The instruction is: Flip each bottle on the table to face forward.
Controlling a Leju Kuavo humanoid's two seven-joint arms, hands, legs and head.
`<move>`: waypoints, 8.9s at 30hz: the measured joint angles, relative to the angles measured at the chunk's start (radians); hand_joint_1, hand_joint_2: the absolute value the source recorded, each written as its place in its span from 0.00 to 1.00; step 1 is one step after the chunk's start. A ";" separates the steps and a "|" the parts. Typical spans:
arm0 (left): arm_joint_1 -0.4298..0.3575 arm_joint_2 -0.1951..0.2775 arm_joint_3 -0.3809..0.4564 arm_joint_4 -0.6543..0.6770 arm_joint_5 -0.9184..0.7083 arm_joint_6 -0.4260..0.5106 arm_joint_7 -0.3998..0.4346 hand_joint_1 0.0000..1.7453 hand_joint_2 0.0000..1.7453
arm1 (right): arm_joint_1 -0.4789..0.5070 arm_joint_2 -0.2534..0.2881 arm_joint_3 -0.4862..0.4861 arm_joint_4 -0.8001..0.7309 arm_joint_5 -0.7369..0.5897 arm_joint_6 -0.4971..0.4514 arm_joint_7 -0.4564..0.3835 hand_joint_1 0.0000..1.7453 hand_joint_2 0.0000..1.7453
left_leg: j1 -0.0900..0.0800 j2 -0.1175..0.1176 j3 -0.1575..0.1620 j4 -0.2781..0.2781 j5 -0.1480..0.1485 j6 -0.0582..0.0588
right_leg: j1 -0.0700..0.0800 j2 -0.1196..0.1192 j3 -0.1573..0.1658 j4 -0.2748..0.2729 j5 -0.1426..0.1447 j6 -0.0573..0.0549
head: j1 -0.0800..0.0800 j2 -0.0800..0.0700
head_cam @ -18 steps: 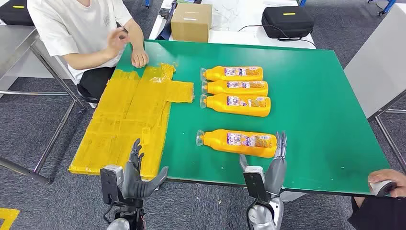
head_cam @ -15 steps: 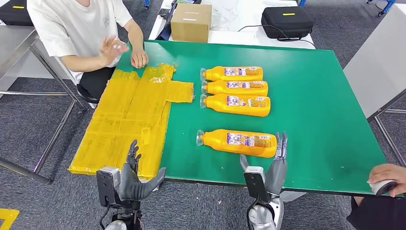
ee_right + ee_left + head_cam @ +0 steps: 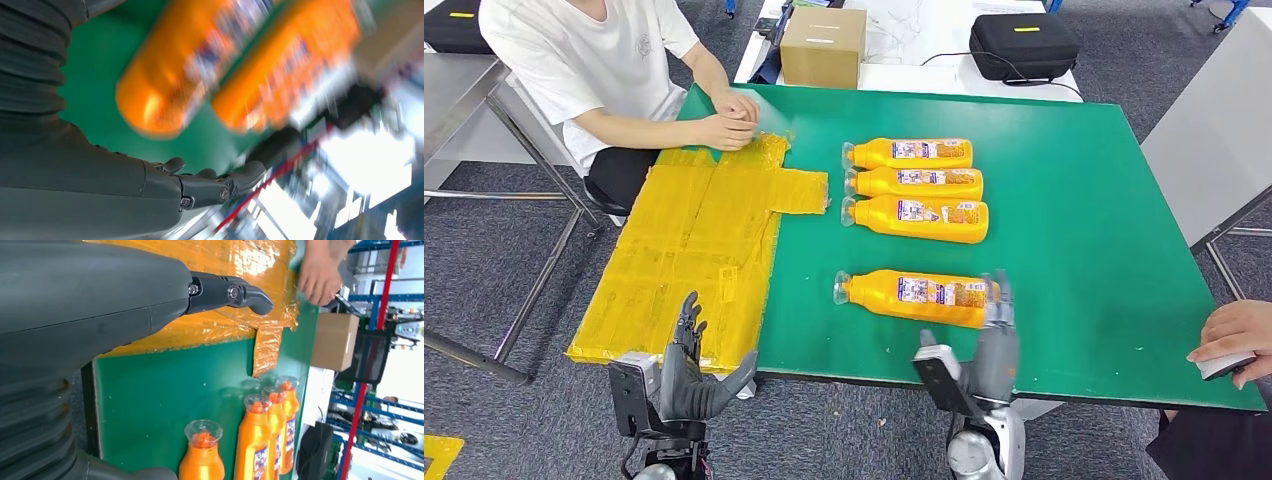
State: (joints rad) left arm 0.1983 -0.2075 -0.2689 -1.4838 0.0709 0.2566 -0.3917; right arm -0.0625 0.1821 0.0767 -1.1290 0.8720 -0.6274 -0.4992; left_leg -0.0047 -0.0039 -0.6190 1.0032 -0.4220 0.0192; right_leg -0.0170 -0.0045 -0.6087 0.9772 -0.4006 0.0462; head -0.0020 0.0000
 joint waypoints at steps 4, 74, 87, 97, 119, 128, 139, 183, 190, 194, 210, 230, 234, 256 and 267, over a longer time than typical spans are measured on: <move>0.000 0.000 0.005 0.000 -0.001 -0.012 0.001 0.00 1.00 | -0.009 -0.027 0.027 0.015 0.044 0.035 0.048 0.00 1.00 | 0.000 0.000 0.000 0.000 0.000 0.000 | 0.000 0.000 0.000 0.000 0.000 0.000 | 0.000 0.000; -0.067 -0.027 0.075 0.083 -0.070 -0.078 0.018 0.00 1.00 | -0.682 -0.339 0.553 0.687 0.051 0.681 0.298 1.00 1.00 | -0.001 0.000 0.011 0.001 0.001 0.001 | 0.000 0.000 0.011 0.000 0.001 0.001 | 0.000 0.000; -0.055 -0.020 0.038 0.089 0.040 -0.257 -0.003 0.00 1.00 | -0.440 -0.274 0.404 0.467 -0.317 0.517 0.033 1.00 1.00 | 0.000 -0.001 0.008 0.000 0.001 0.001 | 0.001 -0.001 0.009 0.000 0.000 0.001 | 0.000 0.000; -0.047 -0.018 -0.012 0.089 0.015 -0.237 0.002 0.00 1.00 | -0.223 -0.155 0.277 0.167 -0.456 0.563 -0.002 1.00 1.00 | 0.000 0.000 0.004 0.000 0.001 0.001 | 0.000 -0.001 0.004 0.000 0.000 0.000 | 0.000 0.000; -0.091 -0.017 -0.097 0.052 0.051 -0.260 0.051 0.00 1.00 | -0.269 0.046 0.442 0.247 -0.386 0.603 -0.022 1.00 1.00 | 0.001 0.000 0.002 0.000 0.001 0.001 | 0.001 -0.001 0.002 0.001 0.000 0.000 | 0.000 0.000; -0.099 -0.016 -0.085 0.038 0.068 -0.261 0.060 0.00 1.00 | -0.305 0.095 0.500 0.295 -0.396 0.588 -0.023 1.00 1.00 | 0.000 0.000 0.002 0.000 0.001 0.001 | 0.000 -0.001 0.002 0.001 0.000 0.000 | 0.000 0.000; -0.108 -0.016 -0.078 0.006 0.169 -0.258 0.078 0.00 1.00 | -0.299 0.122 0.507 0.350 -0.510 0.566 -0.055 1.00 1.00 | 0.000 0.000 0.002 0.000 0.001 0.001 | 0.000 -0.001 0.001 0.001 0.000 0.000 | 0.000 0.000; -0.176 0.001 0.054 -0.023 0.068 -0.219 0.004 1.00 1.00 | -0.178 0.123 0.463 0.297 -0.531 0.281 -0.126 0.00 0.00 | 0.000 0.001 0.001 0.000 0.001 0.001 | 0.000 0.000 0.000 0.001 0.001 0.000 | 0.000 0.000; -0.180 0.003 0.068 -0.034 0.048 -0.201 -0.001 1.00 1.00 | -0.163 0.123 0.438 0.265 -0.531 0.266 -0.141 0.00 0.00 | 0.000 0.001 0.001 0.000 0.001 0.001 | 0.000 0.000 0.001 0.001 0.001 0.000 | 0.000 0.000; -0.187 0.007 0.078 -0.035 -0.038 -0.117 -0.023 1.00 1.00 | -0.149 0.123 0.423 0.230 -0.538 0.197 -0.188 0.00 0.00 | 0.000 0.001 0.001 0.000 0.001 0.001 | 0.000 0.000 0.000 0.001 0.001 0.000 | 0.000 0.000; -0.251 0.126 0.159 0.143 -0.888 0.187 -0.010 1.00 1.00 | -0.084 0.105 0.423 0.034 -0.657 0.150 -0.199 0.00 0.00 | 0.000 0.001 0.001 0.000 0.002 0.001 | 0.000 0.000 0.000 0.001 0.001 0.000 | 0.000 0.000; -0.547 0.262 0.228 0.722 -1.043 0.119 0.026 1.00 1.00 | 0.040 0.027 0.508 -0.231 -0.622 0.292 -0.195 0.00 0.00 | 0.000 0.001 0.003 0.000 0.002 0.000 | 0.000 0.000 0.001 0.001 0.001 0.000 | 0.000 0.000; -0.576 0.265 0.229 0.768 -1.042 0.105 0.024 1.00 1.00 | 0.041 0.025 0.512 -0.233 -0.624 0.298 -0.195 0.00 0.00 | 0.000 0.001 0.004 0.000 0.002 0.000 | 0.000 0.000 0.003 0.002 0.001 0.000 | 0.000 0.000; -0.615 0.323 0.252 0.787 -0.718 -0.468 -0.126 0.00 1.00 | 0.031 0.041 0.480 -0.154 -0.673 0.430 -0.195 0.00 0.00 | 0.000 -0.001 0.024 -0.002 0.001 -0.002 | 0.000 -0.002 0.022 0.002 -0.002 -0.005 | 0.000 0.000; -0.445 0.201 0.212 0.338 -0.307 -0.396 -0.119 0.00 1.00 | 0.015 0.020 0.483 -0.107 -0.370 0.136 -0.187 0.00 1.00 | 0.000 -0.001 0.011 0.000 0.002 -0.001 | 0.000 -0.002 0.011 0.002 0.000 -0.003 | 0.000 0.000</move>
State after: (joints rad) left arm -0.2470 -0.0066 -0.0572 -1.1463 -0.2357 -0.1397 -0.5111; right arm -0.0479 0.2023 0.5594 -1.2361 0.5018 -0.4913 -0.6860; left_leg -0.0047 -0.0052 -0.6078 1.0032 -0.4196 0.0184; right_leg -0.0171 -0.0065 -0.5979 0.9792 -0.4010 0.0437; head -0.0015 0.0000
